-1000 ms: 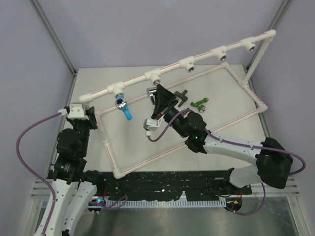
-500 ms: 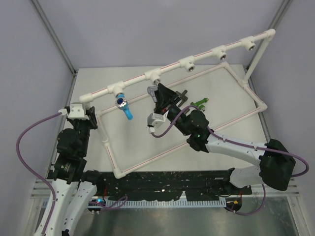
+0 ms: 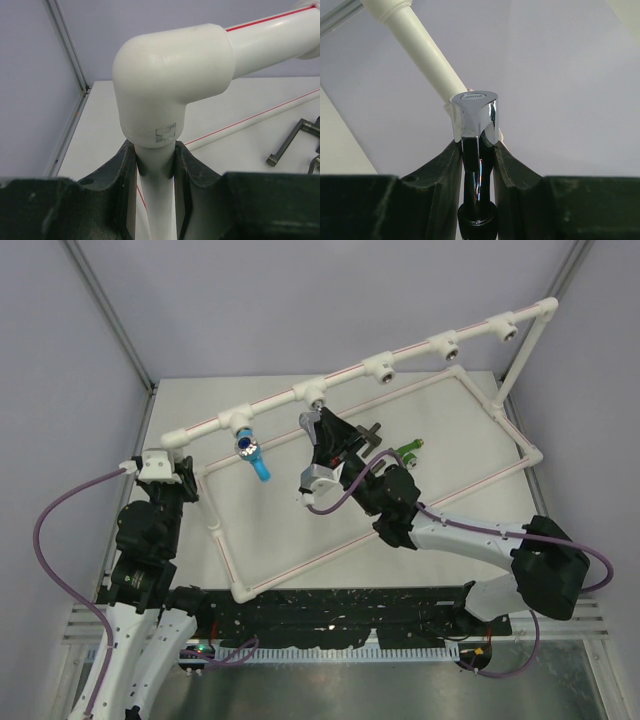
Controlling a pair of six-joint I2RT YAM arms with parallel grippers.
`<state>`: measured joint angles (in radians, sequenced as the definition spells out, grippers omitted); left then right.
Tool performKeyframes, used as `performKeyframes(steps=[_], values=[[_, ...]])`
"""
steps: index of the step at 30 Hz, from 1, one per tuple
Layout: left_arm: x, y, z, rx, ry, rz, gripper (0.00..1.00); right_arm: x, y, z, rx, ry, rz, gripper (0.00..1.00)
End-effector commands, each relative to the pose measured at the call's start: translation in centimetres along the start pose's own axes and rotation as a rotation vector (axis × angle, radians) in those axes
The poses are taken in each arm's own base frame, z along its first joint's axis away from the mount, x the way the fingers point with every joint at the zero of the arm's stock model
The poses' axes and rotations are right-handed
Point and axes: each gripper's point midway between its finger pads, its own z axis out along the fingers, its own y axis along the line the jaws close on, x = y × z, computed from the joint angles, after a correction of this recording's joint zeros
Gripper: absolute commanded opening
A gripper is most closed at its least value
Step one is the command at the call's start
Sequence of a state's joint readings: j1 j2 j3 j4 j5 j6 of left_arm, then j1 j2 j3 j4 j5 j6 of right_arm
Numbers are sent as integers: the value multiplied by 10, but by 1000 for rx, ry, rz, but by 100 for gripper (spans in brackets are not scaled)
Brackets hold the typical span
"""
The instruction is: Install the water faucets
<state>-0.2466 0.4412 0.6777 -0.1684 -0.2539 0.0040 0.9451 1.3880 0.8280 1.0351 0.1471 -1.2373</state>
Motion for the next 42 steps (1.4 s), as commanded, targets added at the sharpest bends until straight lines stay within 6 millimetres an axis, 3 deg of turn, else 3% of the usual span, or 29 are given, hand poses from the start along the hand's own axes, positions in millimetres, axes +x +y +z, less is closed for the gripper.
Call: performKeyframes(steps=[1, 6, 14, 20, 32, 42], values=[[22, -9, -4, 60, 74, 54, 0, 45, -6, -7, 103, 173, 61, 5], [22, -10, -4, 61, 73, 57, 0, 50, 2, -9, 86, 186, -23, 5], [22, -9, -4, 60, 71, 56, 0, 49, 0, -7, 95, 186, -1, 5], [22, -9, -4, 58, 70, 55, 0, 50, 2, -6, 111, 212, 216, 5], [20, -9, -6, 58, 61, 51, 0, 61, 11, -10, 268, 323, 809, 5], [18, -11, -8, 66, 47, 49, 0, 73, 30, -18, 366, 421, 1047, 5]])
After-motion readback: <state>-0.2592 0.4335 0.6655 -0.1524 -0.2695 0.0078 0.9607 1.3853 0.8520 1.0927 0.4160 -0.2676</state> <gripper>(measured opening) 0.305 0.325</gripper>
